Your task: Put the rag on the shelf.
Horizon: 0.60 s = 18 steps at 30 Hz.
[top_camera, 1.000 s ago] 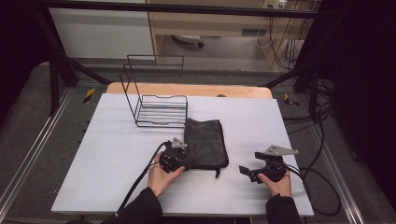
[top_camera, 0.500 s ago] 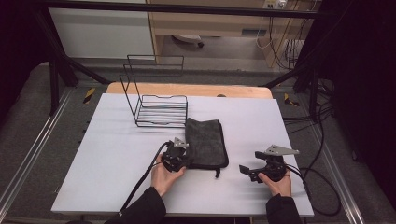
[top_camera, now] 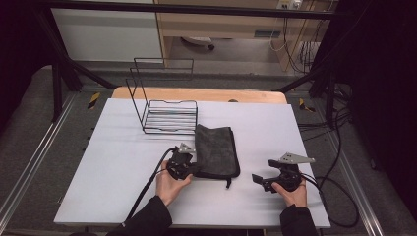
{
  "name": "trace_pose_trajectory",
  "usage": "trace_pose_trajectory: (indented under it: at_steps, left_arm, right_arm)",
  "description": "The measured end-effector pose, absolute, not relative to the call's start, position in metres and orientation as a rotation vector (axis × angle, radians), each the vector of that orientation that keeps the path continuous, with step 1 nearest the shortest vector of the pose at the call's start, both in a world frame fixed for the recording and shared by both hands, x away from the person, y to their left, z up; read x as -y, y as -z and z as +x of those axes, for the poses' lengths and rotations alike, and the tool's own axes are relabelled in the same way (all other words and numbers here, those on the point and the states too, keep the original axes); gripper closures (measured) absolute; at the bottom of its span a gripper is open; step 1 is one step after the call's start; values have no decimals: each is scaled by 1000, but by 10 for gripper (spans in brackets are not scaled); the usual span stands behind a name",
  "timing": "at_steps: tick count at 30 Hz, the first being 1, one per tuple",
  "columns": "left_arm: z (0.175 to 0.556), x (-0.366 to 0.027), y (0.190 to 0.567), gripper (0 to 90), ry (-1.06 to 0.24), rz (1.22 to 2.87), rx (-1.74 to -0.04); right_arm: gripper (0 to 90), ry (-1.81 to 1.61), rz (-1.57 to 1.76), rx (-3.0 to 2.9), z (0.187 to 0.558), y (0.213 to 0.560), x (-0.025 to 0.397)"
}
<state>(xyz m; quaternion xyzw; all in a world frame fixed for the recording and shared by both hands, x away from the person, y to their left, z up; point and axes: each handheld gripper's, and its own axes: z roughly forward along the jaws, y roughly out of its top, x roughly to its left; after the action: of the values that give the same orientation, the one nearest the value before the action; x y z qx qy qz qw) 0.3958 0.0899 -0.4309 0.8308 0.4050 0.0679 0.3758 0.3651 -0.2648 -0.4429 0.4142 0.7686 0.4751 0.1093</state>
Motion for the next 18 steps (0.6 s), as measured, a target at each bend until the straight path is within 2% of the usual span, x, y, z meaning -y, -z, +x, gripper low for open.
trace_pose_trajectory:
  at_steps: [18]
  left_arm:
    - [371, -113, 416, 838, -132, 2171, -987]
  right_arm:
    - [19, -1400, 1218, -2259, 364, 443, 265]
